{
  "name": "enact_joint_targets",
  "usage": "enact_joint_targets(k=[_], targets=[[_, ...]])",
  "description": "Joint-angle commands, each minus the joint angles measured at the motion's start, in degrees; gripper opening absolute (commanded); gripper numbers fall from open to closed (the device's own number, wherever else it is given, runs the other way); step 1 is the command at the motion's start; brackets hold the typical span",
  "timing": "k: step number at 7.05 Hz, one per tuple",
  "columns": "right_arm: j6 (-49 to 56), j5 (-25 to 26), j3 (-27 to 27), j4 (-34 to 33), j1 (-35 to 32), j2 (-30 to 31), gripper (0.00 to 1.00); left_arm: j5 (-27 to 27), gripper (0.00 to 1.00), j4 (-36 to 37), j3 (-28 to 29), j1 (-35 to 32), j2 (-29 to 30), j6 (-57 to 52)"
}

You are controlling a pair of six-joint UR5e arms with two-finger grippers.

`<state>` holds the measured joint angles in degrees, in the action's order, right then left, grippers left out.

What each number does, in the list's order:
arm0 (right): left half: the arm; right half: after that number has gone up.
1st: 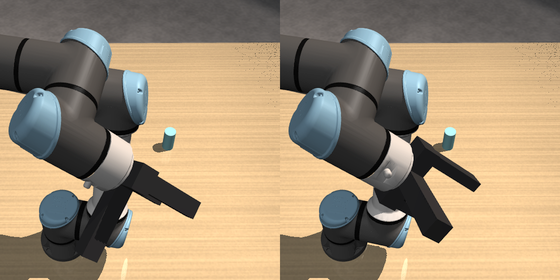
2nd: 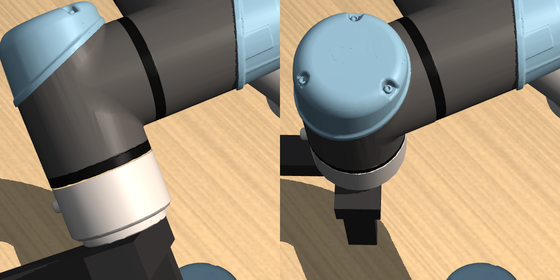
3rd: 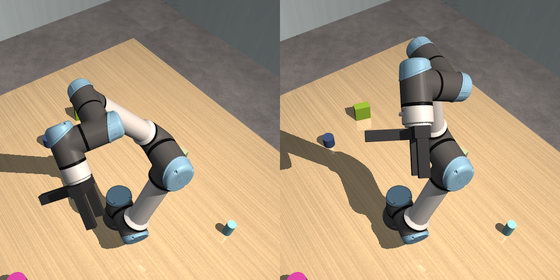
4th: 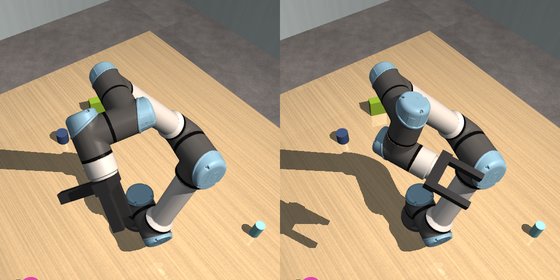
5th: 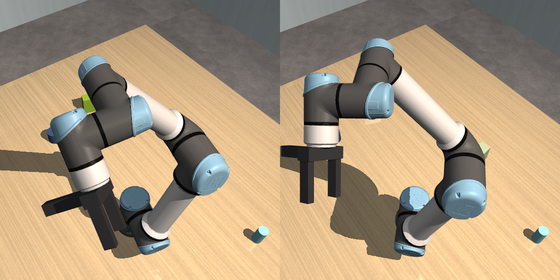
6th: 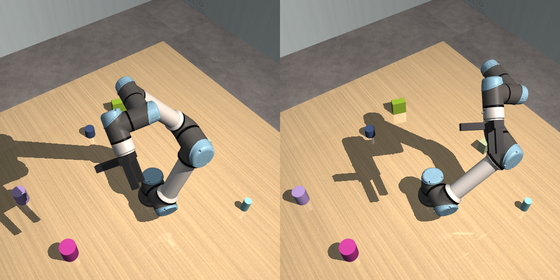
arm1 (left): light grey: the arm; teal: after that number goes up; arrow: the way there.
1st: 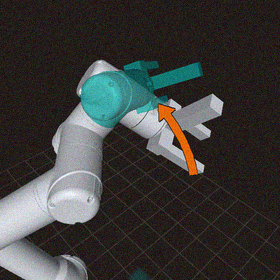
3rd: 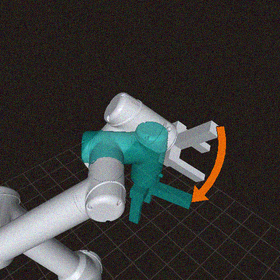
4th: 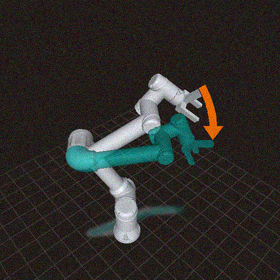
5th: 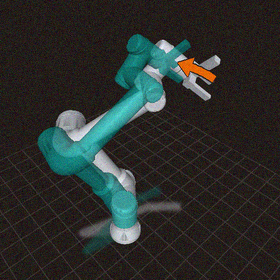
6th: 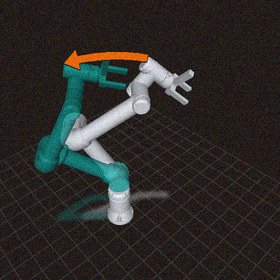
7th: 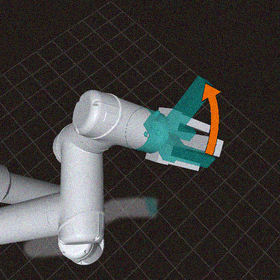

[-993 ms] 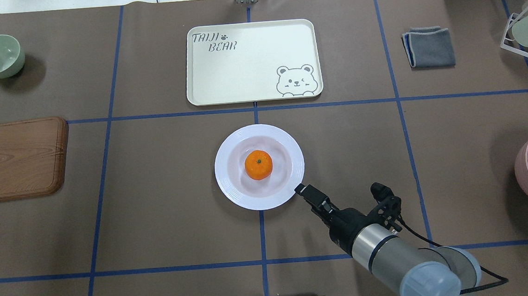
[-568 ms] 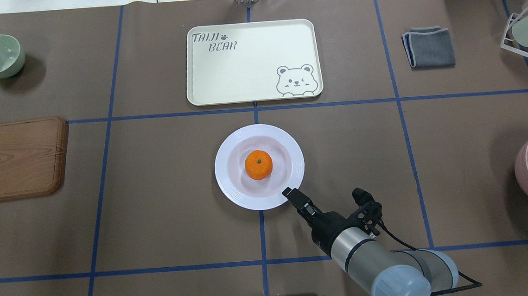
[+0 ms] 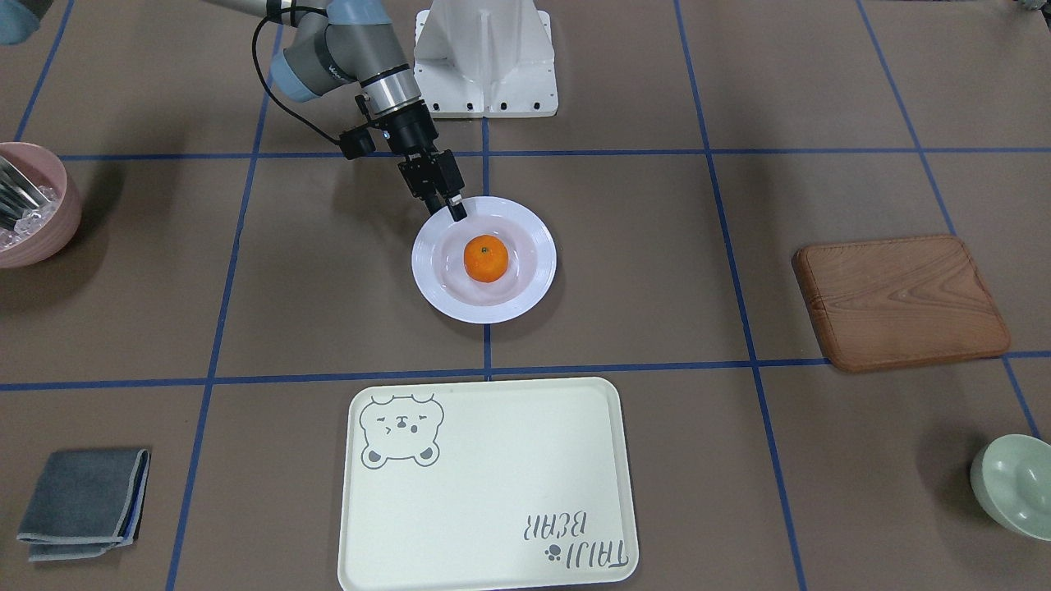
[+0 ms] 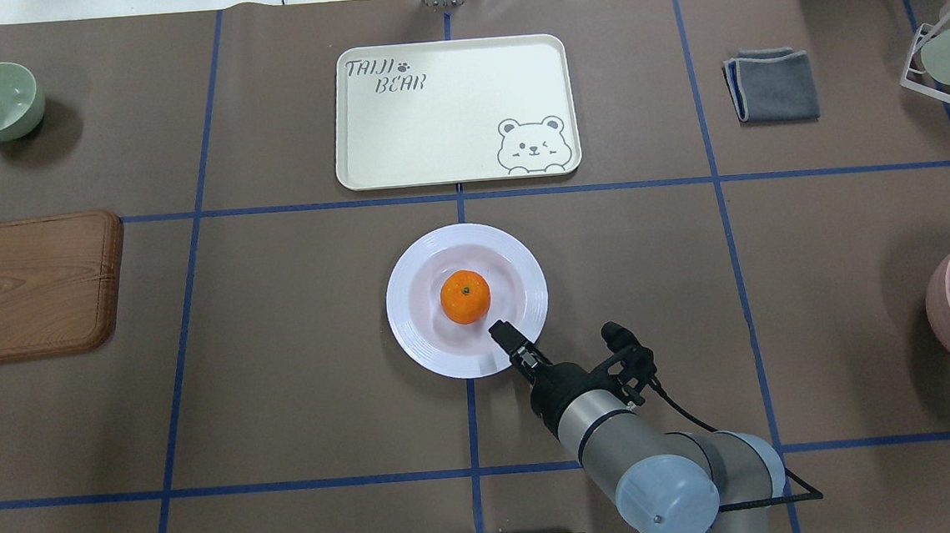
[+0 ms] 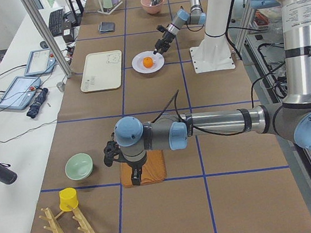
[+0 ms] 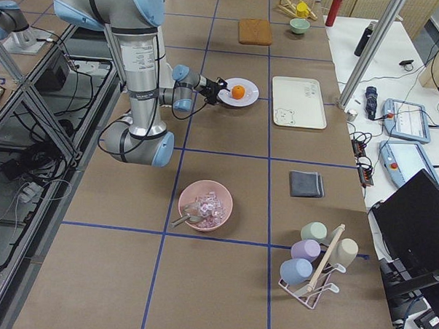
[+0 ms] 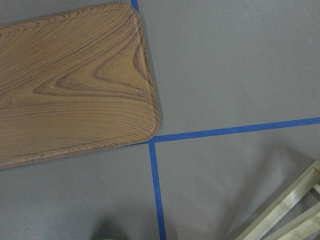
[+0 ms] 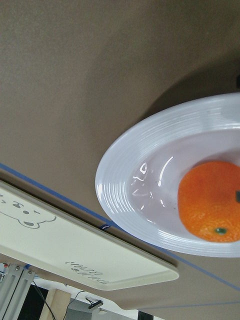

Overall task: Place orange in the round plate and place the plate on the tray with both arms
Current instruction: 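Grasp the rim of the white plate nearest the robot with the right gripper, then slide the plate with the orange onto the bear tray with the right gripper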

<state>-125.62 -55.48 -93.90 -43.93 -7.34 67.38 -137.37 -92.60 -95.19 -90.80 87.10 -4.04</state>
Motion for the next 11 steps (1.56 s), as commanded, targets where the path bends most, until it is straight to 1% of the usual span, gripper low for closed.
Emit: enact_joint_targets(k=[1,2,3,5,6,7,8,9,10,11], targets=[[-0.14,-0.42,1.96,-0.1,-1.26,-2.16,0.35,0.0,0.99,-0.04,0.0,0.01,0.09,0.0],[-0.49,-0.33,2.66,-0.01,-1.27,-2.16,0.0,0.0,0.99,-0.04,0.0,0.01,0.09,0.0],[-0.59,-0.33,2.76,0.08,-1.44,-2.16,0.0,0.0,0.99,-0.04,0.0,0.09,0.09,0.0],[-5.04,0.46,2.23,0.6,-1.71,-2.08,0.0,0.0,0.99,-0.04,-0.09,0.09,0.18,0.09],[-5.07,1.16,2.14,2.08,-1.88,-2.16,0.0,0.0,0.99,-0.04,0.0,0.09,0.18,0.09],[-5.07,2.47,2.14,6.71,-2.14,-2.08,0.0,0.0,0.99,-0.04,-0.09,0.01,0.09,0.09],[-5.85,4.31,2.23,9.1,-2.5,-2.16,0.0,0.0,0.99,-0.04,-0.09,0.01,0.09,0.09],[-9.69,5.98,2.14,9.48,-2.93,-2.16,0.0,0.0,0.99,-0.04,-0.35,-0.08,0.0,0.09],[-10.16,6.35,2.06,10.18,-3.46,-2.77,0.0,0.0,0.99,-0.04,-0.44,-0.08,-0.09,0.09],[-10.08,8.61,2.06,12.01,-3.9,-4.0,0.0,0.09,0.99,-0.13,-0.44,-0.08,-0.78,0.09]])
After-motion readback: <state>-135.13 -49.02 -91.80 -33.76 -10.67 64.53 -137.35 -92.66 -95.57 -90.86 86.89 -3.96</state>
